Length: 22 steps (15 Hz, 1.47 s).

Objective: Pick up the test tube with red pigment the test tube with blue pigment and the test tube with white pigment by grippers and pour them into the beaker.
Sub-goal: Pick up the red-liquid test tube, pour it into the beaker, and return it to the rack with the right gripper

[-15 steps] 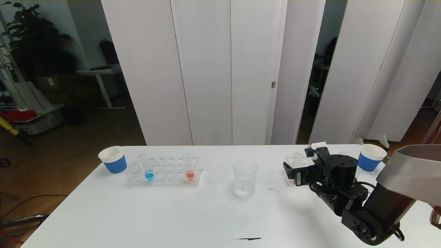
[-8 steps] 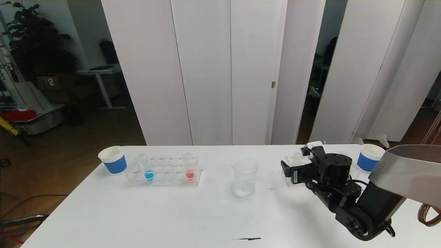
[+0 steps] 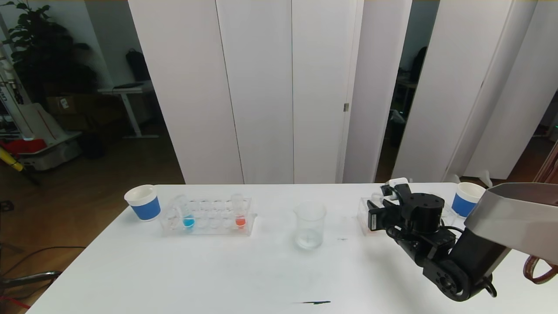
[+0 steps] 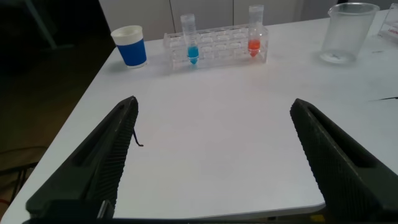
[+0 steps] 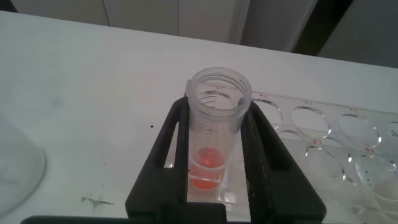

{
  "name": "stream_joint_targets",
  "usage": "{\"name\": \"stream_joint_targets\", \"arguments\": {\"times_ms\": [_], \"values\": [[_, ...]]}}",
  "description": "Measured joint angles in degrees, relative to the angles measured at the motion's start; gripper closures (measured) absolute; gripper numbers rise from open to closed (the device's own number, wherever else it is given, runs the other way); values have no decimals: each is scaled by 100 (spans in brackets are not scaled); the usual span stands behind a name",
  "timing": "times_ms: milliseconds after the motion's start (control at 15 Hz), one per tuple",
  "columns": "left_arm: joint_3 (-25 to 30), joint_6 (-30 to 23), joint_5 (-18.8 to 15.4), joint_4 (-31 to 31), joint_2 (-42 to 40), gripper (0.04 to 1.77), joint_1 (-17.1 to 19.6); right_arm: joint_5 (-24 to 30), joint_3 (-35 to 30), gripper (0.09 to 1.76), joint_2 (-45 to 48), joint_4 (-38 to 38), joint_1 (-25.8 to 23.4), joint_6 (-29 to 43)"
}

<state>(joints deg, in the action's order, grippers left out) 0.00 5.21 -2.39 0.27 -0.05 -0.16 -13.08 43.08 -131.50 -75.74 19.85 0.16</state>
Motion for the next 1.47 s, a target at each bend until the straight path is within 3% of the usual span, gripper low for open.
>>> {"name": "stream_joint_targets", "arguments": {"times_ms": [1467], "values": [[0,0,-2,0,0,6,0,66,71,127,302,50,-50,127]]}}
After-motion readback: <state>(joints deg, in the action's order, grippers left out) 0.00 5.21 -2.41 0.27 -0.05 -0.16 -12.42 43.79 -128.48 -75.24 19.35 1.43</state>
